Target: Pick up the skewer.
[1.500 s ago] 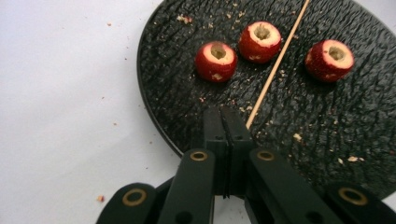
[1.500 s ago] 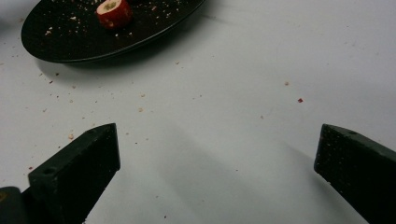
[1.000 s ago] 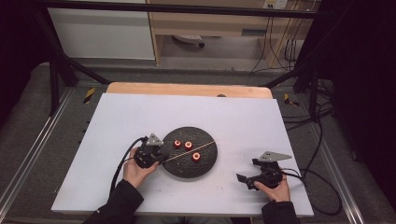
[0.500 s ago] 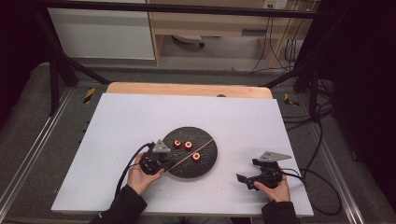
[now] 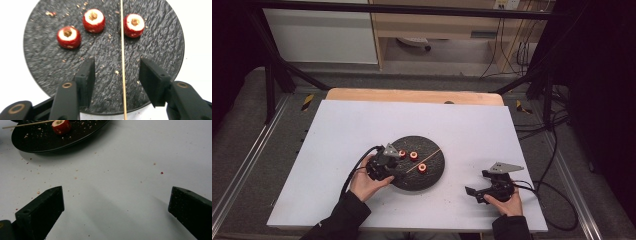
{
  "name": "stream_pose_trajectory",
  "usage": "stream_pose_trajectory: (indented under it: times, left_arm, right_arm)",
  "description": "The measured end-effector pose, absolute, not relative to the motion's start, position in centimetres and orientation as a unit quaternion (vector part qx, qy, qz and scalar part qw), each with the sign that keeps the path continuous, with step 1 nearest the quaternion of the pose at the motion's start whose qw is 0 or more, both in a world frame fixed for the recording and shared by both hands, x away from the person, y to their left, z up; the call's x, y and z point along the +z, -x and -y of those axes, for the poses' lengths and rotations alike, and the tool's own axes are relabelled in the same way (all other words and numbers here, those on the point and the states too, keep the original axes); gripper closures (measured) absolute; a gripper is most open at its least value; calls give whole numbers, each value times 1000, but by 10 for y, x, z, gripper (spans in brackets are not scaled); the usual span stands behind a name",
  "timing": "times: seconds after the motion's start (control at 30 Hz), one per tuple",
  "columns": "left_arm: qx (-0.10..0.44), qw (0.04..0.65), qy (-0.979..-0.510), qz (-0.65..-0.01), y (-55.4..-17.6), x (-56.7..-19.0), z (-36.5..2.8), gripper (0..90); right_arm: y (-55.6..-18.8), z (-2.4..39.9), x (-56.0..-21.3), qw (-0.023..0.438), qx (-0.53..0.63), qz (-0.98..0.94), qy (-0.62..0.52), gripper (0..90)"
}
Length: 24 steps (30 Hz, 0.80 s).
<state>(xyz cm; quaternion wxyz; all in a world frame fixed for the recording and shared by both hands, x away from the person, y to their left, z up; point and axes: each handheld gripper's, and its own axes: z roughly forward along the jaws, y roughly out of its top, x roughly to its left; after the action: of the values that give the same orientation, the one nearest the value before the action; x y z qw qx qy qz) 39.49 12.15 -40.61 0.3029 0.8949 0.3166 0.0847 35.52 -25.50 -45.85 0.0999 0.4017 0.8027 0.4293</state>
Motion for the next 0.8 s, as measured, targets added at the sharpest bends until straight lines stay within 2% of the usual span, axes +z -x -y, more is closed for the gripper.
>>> stream_pose_trajectory:
  times: [0.03,0.17,0.2,0.3,0.4,0.8]
  left_arm:
    - [85,297,-897,-316,-396,-407,-119,460]
    - [78,284,-901,-319,-399,-410,-112,530]
    - [79,279,-902,-318,-399,-410,-111,577]
    - [80,268,-906,-317,-400,-412,-107,604]
    - [79,258,-910,-315,-400,-413,-105,667]
    - [78,237,-918,-308,-400,-416,-98,790]
  right_arm:
    - [-355,255,-458,99,429,-803,-402,11]
    - [-355,255,-459,99,428,-803,-402,11]
    - [-355,255,-459,99,428,-803,-402,11]
    - [-355,255,-458,98,429,-803,-402,11]
    - [-355,255,-459,98,429,-803,-402,11]
    - [-355,255,-459,99,428,-804,-400,10]
